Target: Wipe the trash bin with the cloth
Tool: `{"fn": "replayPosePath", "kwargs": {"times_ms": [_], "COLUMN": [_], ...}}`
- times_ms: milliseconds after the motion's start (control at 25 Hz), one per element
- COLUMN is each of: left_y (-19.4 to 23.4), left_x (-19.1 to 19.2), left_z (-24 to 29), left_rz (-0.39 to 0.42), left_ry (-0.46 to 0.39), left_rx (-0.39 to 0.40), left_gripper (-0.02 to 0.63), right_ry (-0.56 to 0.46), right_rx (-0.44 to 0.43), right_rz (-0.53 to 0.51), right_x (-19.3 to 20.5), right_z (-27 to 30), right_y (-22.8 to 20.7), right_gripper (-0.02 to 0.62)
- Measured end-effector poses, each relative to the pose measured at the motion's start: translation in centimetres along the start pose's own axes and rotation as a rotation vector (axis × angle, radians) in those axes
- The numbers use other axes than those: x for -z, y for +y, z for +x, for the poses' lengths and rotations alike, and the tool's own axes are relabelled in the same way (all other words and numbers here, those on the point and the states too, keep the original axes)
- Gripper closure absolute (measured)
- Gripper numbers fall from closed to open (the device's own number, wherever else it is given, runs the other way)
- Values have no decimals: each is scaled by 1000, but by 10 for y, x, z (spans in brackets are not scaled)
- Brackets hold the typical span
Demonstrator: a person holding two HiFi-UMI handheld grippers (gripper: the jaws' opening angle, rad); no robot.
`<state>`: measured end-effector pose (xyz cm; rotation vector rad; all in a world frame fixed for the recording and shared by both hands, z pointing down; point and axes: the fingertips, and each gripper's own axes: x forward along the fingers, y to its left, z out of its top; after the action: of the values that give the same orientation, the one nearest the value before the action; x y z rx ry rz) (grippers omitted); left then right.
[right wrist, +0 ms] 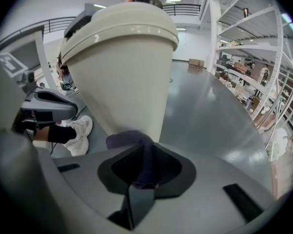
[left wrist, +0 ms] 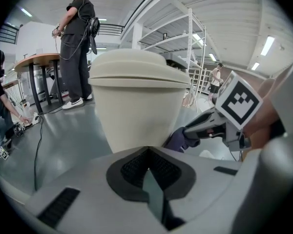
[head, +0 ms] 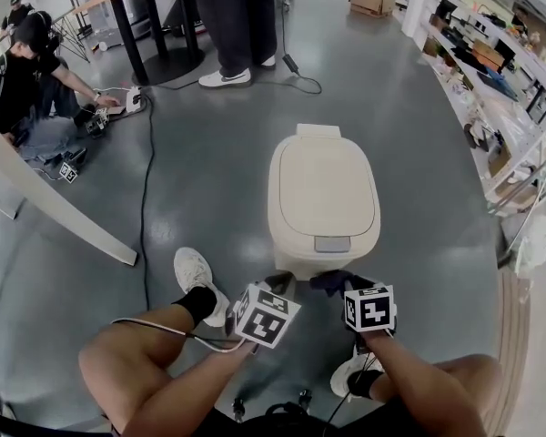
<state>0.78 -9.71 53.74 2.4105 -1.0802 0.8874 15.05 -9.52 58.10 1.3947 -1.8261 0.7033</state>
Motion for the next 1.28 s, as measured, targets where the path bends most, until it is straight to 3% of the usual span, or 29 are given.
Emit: {"fn": "replayPosePath", "kwargs": {"times_ms": [400,640,920,1280], "left_y": [54,88,103,104], "left_x": [32,53,62,67], "left_z": [-11,-17,-15,-4], "left_rz": [-102,-212,-232,-227], "left_ry": [31,48,62,98], "left_rx": [-97,-132,-149,-143], "left_gripper": [609,609,609,609], "right_ry": [58,43,58,85], "right_rx": [-134,-200,-203,-183], "right_rz": [-149,-139,-29,15], "right_x": [9,2,2,6], "right_z": [22,38,63,78], "right_y": [89,129,131,112], "right_gripper": [529,529,529,529]}}
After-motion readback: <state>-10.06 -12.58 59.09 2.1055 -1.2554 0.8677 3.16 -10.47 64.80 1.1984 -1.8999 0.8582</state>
